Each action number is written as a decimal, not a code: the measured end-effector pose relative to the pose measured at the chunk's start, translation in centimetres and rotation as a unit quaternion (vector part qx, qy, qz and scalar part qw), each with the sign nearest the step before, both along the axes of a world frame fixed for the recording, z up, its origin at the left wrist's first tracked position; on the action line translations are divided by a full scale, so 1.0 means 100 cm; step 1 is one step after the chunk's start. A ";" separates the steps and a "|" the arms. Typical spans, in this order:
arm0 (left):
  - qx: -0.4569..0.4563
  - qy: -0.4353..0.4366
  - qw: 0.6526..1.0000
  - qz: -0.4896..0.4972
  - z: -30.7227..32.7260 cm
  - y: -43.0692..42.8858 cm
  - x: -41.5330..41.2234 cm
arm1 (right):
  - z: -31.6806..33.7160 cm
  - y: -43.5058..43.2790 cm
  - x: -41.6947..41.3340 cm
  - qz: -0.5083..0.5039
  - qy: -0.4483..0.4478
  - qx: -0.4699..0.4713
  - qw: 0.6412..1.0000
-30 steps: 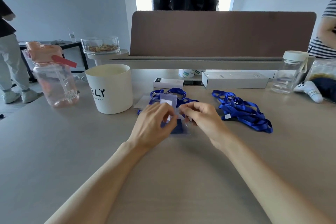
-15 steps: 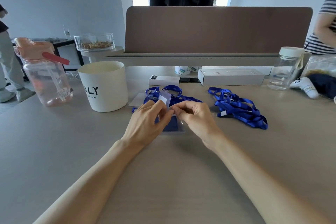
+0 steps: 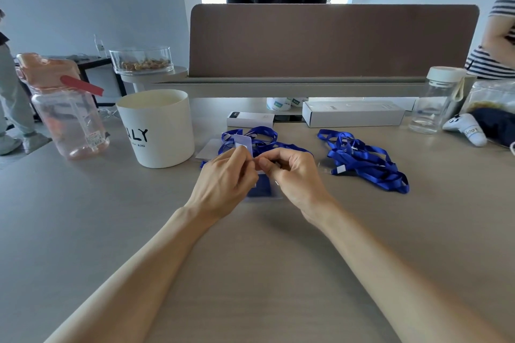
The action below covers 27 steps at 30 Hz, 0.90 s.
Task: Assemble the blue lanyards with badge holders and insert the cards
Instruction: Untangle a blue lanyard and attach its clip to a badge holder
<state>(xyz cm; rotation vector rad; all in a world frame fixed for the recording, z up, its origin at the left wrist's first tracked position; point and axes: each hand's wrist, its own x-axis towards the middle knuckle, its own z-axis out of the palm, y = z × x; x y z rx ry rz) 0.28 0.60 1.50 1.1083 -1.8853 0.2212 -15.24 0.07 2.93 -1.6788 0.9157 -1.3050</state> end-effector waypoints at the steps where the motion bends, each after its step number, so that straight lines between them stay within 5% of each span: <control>1: -0.006 -0.006 1.000 0.003 0.001 0.000 0.000 | 0.001 0.000 0.000 0.005 -0.001 -0.002 1.000; 27: -0.112 -0.137 0.981 0.083 0.001 -0.006 0.001 | -0.001 -0.003 -0.005 0.019 0.030 -0.009 0.999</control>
